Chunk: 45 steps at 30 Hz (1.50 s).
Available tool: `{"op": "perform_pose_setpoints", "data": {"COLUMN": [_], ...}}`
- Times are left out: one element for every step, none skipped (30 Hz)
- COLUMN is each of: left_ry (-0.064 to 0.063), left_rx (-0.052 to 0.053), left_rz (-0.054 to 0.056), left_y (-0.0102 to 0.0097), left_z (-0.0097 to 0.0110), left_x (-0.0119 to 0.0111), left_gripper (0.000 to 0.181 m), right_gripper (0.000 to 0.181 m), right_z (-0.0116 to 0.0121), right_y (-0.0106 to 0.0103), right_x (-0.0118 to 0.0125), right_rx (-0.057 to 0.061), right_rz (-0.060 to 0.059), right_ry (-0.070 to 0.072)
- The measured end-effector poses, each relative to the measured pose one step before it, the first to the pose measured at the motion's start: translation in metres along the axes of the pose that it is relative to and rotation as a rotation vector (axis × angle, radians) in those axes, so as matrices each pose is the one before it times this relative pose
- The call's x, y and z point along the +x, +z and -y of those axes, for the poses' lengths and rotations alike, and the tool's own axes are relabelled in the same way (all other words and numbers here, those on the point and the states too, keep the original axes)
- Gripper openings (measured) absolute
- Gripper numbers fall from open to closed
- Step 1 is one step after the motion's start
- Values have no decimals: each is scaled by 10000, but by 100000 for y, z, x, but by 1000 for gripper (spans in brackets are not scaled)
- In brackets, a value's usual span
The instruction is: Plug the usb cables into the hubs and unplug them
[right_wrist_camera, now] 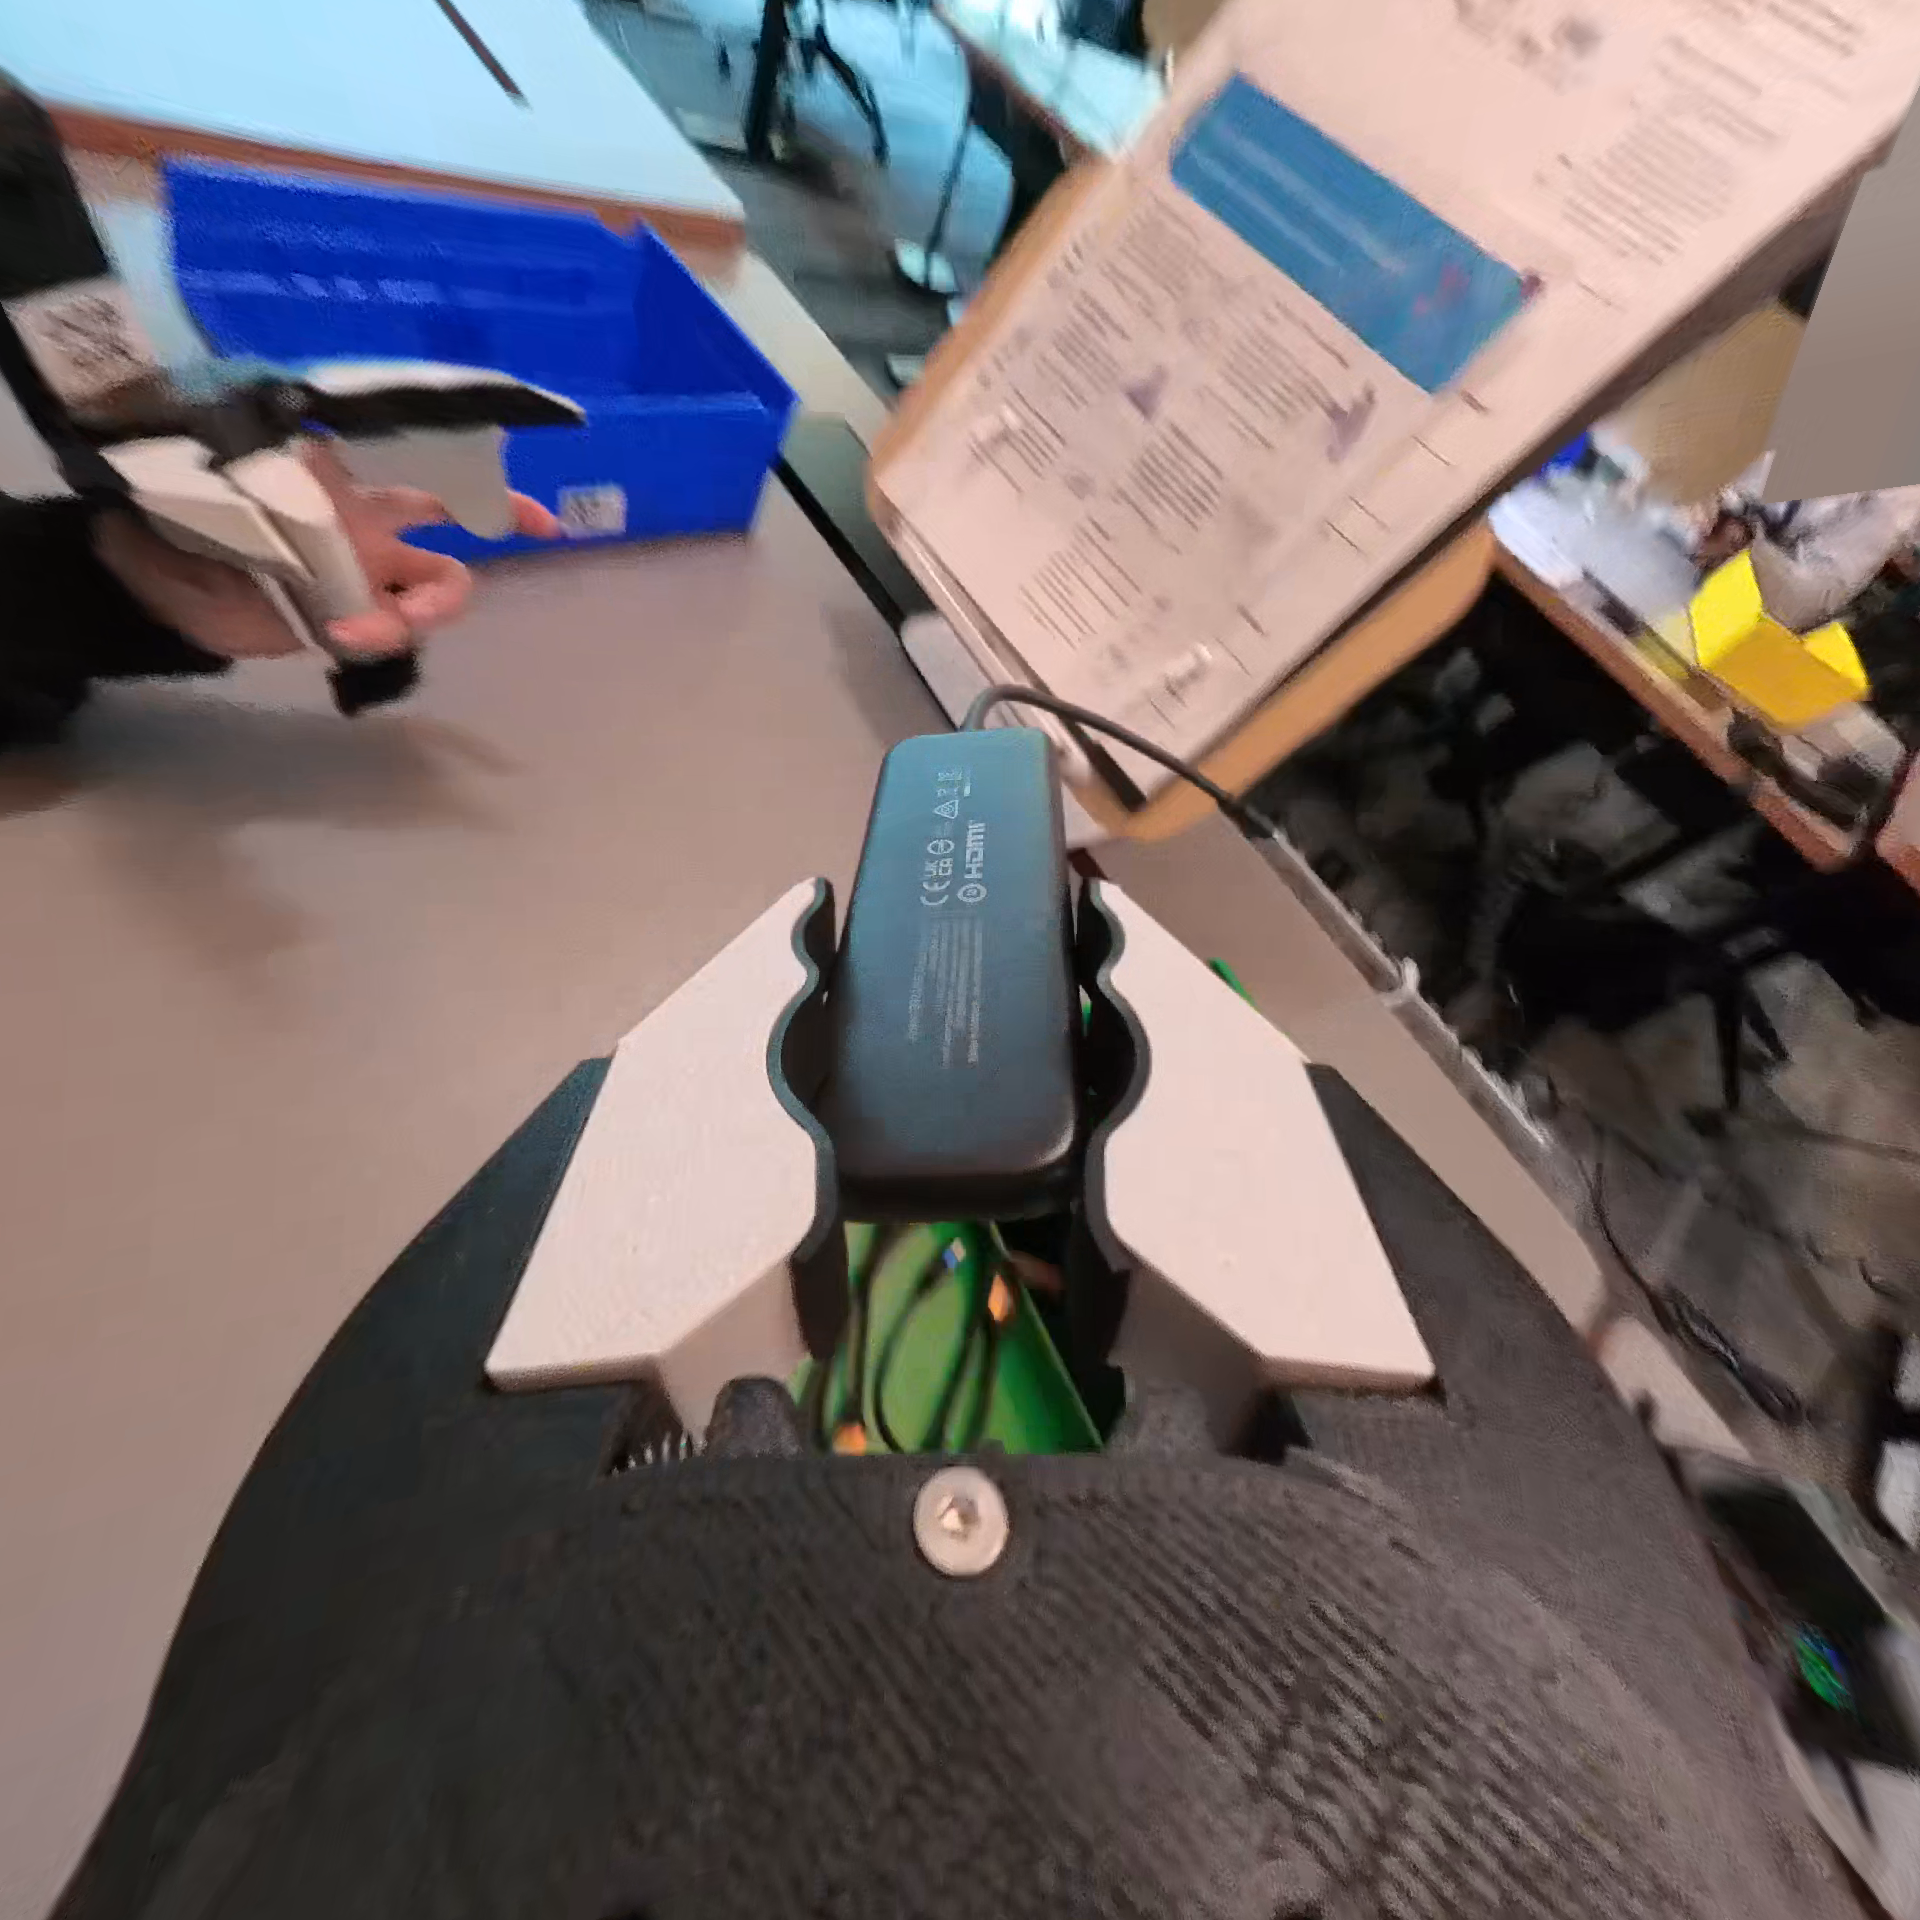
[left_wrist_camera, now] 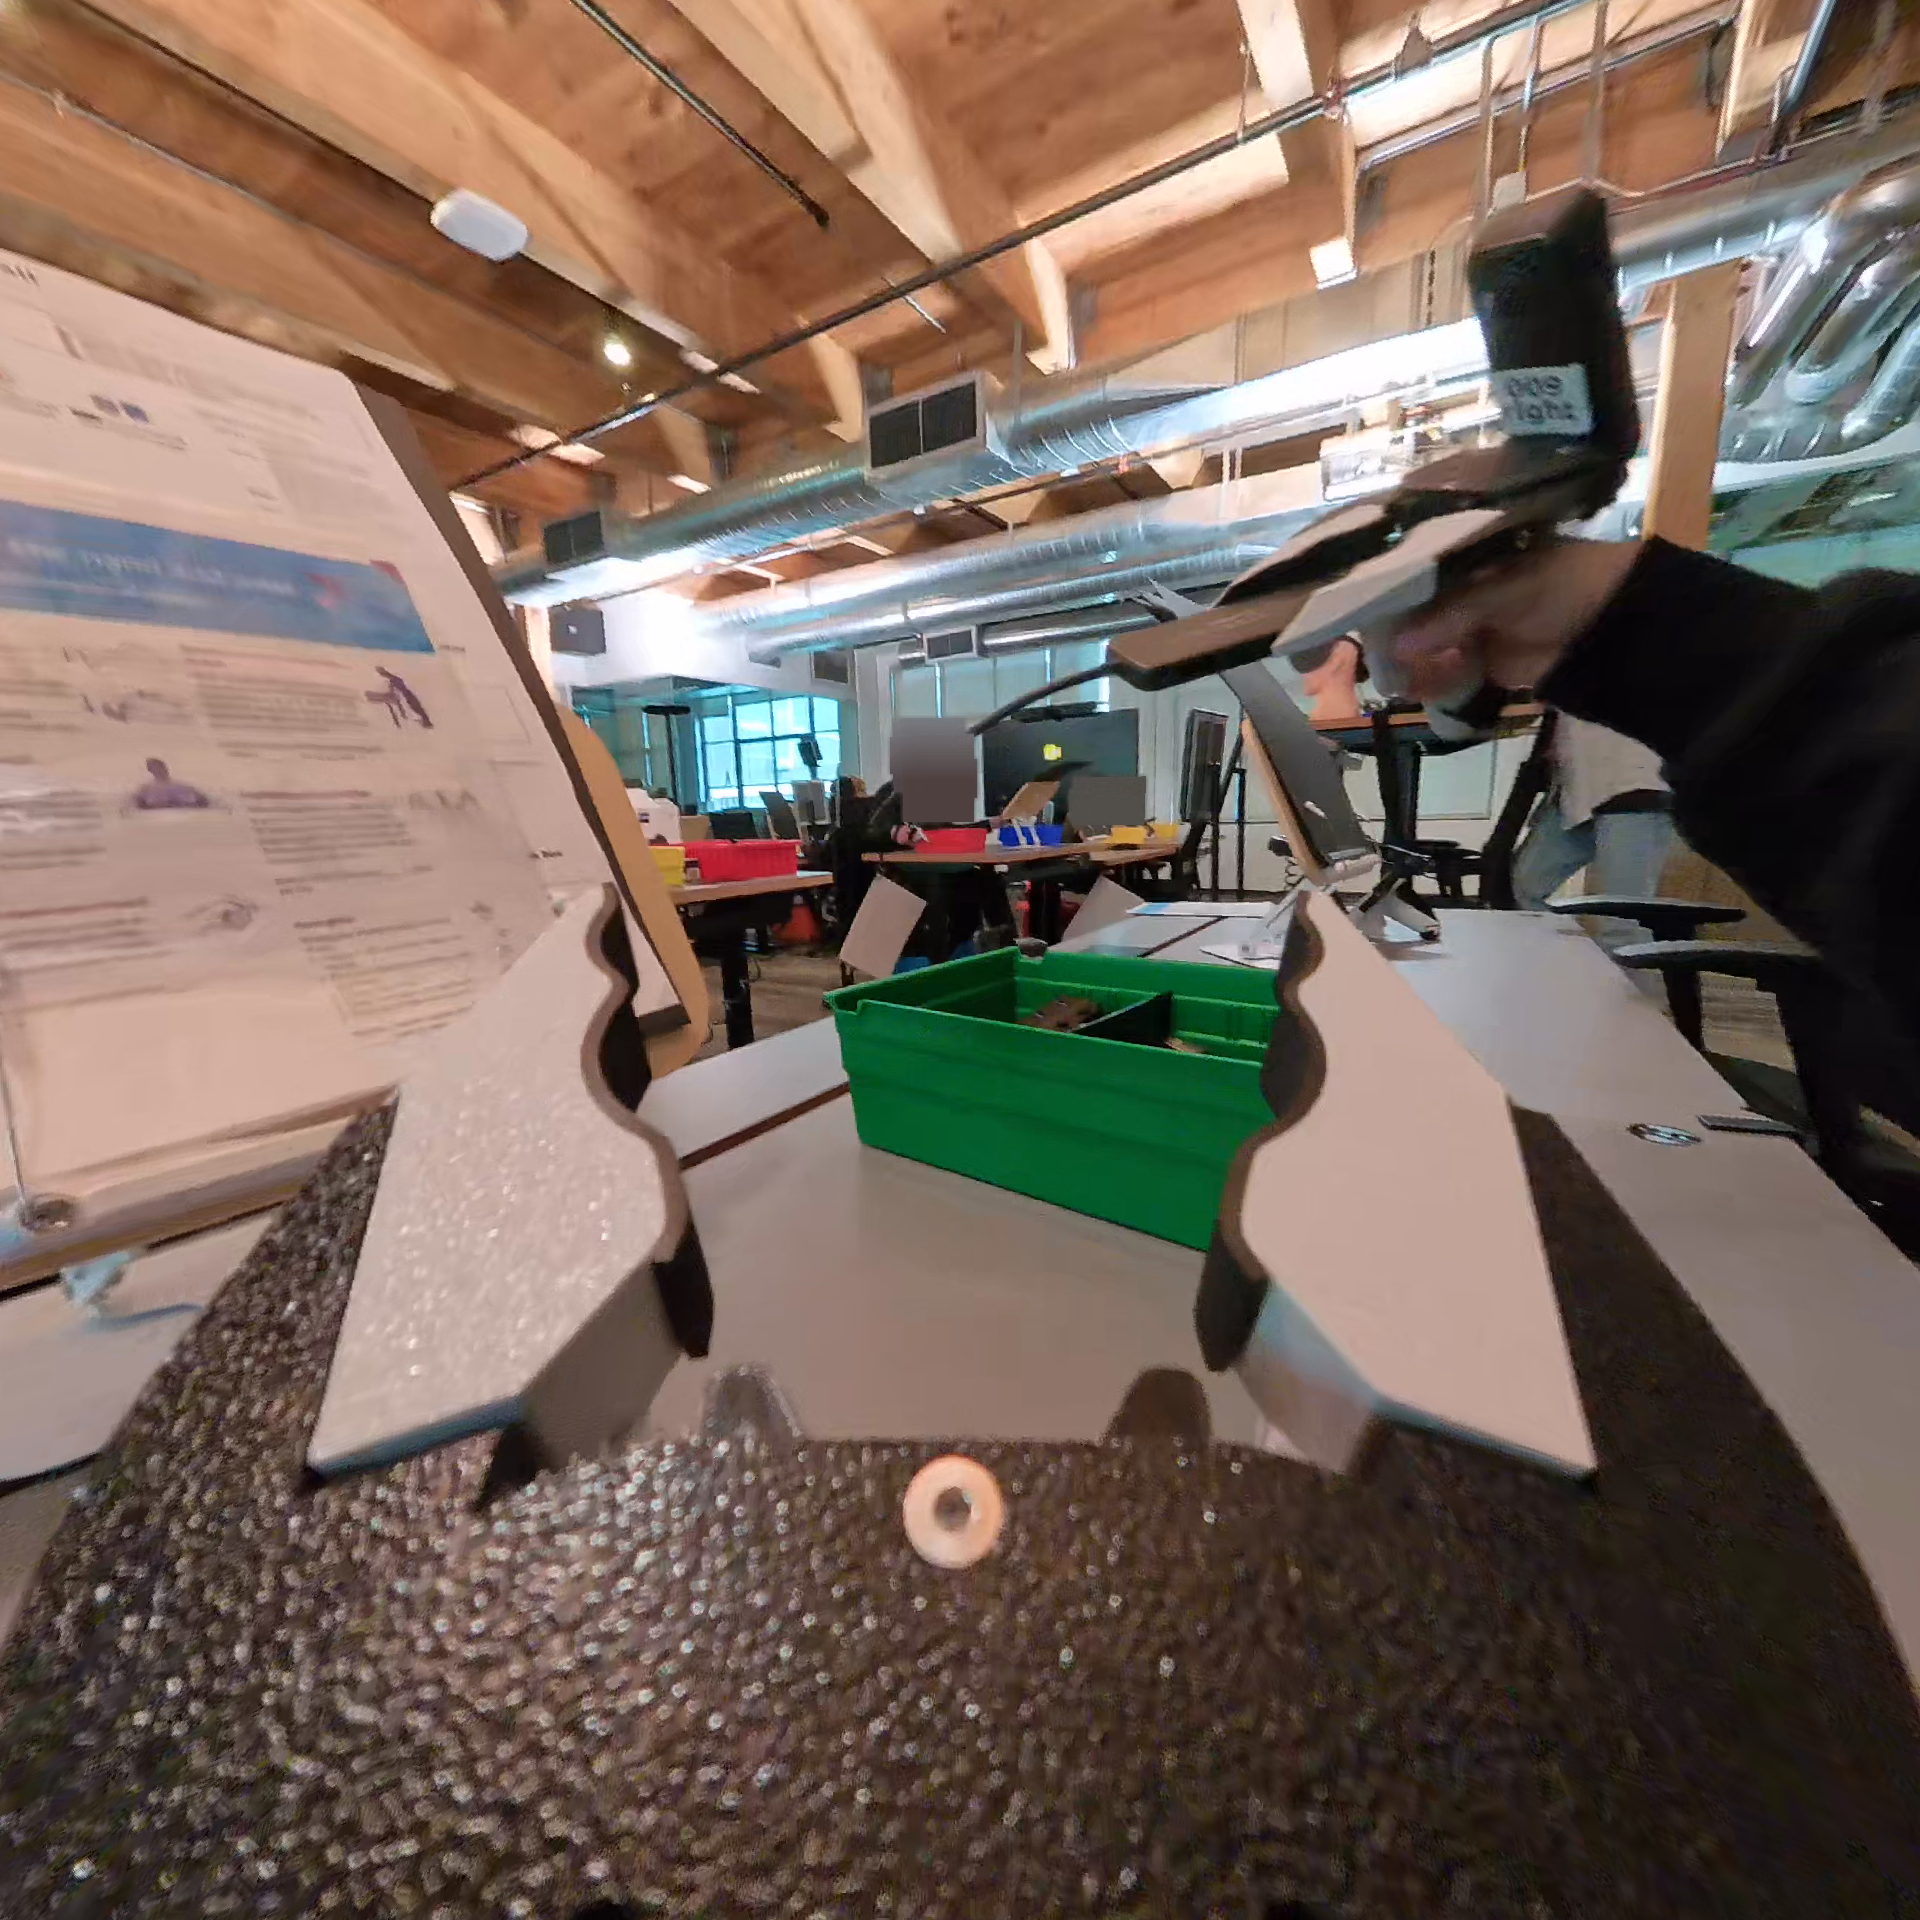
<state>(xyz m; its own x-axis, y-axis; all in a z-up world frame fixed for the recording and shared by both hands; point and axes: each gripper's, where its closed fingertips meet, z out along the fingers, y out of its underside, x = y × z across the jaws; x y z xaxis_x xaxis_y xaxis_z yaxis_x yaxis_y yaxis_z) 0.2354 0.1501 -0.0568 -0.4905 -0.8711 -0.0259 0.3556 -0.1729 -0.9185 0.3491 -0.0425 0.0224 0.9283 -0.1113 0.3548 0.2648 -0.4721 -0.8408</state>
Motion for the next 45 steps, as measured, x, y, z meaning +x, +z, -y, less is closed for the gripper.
{"op": "perform_pose_setpoints", "data": {"left_ry": [-130, -91, -51, -42, -71, -104, -80, -24, -6, 2, 30, 11, -53, -79, -57, -43, -39, -36, -41, -31, -17, -32, -58, -55, -46, -53, -69, -62, -29, 9, 29, 23, 10, 0, -5, -16, -25, -28, -31, -31, -22, -1, 15, 45, 3], "left_rx": [-75, -89, -87, -72, -58, -66, -64, -43, -7, 12, -5, -45, -70, -35, 9, 0, -37, -47, -23, -5, -14, -37, -51, -32, 7, 25, -7, -27, -22, 6, 19, -5, -34, -41, -19, 0, -12, -41, -68, -74, -78, -93, -107, -97, -95], "left_rz": [-22, -32, -56, 3, -33, -95, -32, -53, -79, 32, 63, -29, -44, 10, -6, -17, -1, -42, -51, -35, -27, -12, -31, -47, -8, 27, 5, -21, -8, 4, 0, 3, 7, -9, -13, -2, 2, -6, -21, -41, -17, 80, 168, 155, 233], "left_y": [66, 27, 13, -2, 7, 26, 51, 41, 36, 20, 0, -5, 14, 15, -12, 2, 18, 13, 27, 50, 44, 44, 39, 34, 11, -9, -7, 6, 5, -10, -22, -22, 3, 3, -3, -1, 20, 24, 45, 64, 87, 128, 191, 316, 519], "left_z": [-266, -229, -196, -131, -99, -130, -146, -129, -79, -31, -51, -94, -140, -92, -43, -40, -86, -101, -67, -47, -59, -96, -126, -92, -30, -15, -44, -59, -43, -9, 25, -3, -35, -57, -28, -19, -43, -72, -122, -130, -133, -182, -219, -228, -314], "left_x": [5, 4, 23, -55, 8, 109, 33, 104, 157, -5, -63, 33, 29, -64, -26, -16, -19, 59, 89, 74, 53, 33, 35, 43, -20, -71, -52, -23, -23, -7, 2, 5, -20, 3, 2, -15, -23, 1, 31, 93, 86, -22, -63, 99, 162], "left_gripper": [116, 114, 111, 109, 108, 106, 105, 105, 103, 103, 102, 102, 102, 102, 102, 101, 100, 100, 100, 99, 99, 99, 98, 98, 98, 98, 98, 98, 98, 98, 97, 97, 97, 97, 97, 97, 97, 97, 97, 97, 96, 95, 95, 94, 89], "right_gripper": [45, 45, 45, 45, 45, 45, 46, 46, 46, 46, 46, 46, 46, 46, 47, 47, 47, 46, 46, 46, 45, 45, 45, 44, 44, 44, 46, 46, 47, 48, 52, 56, 53, 48, 48, 54, 59, 58, 58, 58, 58, 59, 60, 60, 61], "right_z": [-910, -1098, -957, -878, -896, -750, -542, -493, -538, -509, -455, -524, -668, -753, -808, -567, -479, -546, -776, -797, -733, -417, -182, -205, -360, -642, -913, -886, -583, -179, 135, 188, 107, 184, 185, 140, -150, -336, -339, -130, 21, 145, 228, 99, -38], "right_y": [-525, -343, -114, 163, 373, 523, 658, 787, 882, 934, 961, 954, 938, 904, 808, 609, 338, 232, 251, 225, 252, 312, 327, 355, 445, 549, 627, 678, 610, 477, 319, 135, -11, -124, -228, -276, -353, -375, -452, -493, -665, -603, -696, -774, -726], "right_x": [1376, 1201, 1200, 905, 545, 416, 215, 47, 256, 324, 241, 317, 482, 523, 483, 494, 352, 664, 841, 868, 691, 473, 317, 281, 225, 140, 213, 492, 484, 312, 305, 600, 972, 917, 81, -400, -144, 129, 86, 118, -74, -187, -75, -33, -119], "right_rx": [-680, -672, -459, -329, -324, -252, -144, -123, -163, -154, -121, -175, -226, -278, -344, -221, -181, -229, -399, -439, -437, -256, -127, -175, -311, -519, -731, -749, -566, -296, -44, 36, 56, 146, 188, 133, 11, -91, -58, 87, 161, 252, 381, 318, 217], "right_rz": [76, 163, 64, 185, 362, 336, 349, 368, 188, 88, 127, 122, 59, 78, 116, 38, 63, -179, -318, -371, -318, -265, -246, -309, -312, -269, -315, -512, -499, -379, -324, -408, -619, -542, 36, 399, 202, 11, 2, -57, -18, 42, -54, -142, -207], "right_ry": [152, 149, 45, 138, 331, 265, 87, -20, -97, -167, -95, -11, 66, 202, 182, 94, 69, 88, 69, 29, -9, -63, -190, -343, -439, -460, -501, -478, -431, -340, -178, -6, 119, 162, 127, 66, 80, 138, 137, 138, 218, 425, 586, 659, 673]}}
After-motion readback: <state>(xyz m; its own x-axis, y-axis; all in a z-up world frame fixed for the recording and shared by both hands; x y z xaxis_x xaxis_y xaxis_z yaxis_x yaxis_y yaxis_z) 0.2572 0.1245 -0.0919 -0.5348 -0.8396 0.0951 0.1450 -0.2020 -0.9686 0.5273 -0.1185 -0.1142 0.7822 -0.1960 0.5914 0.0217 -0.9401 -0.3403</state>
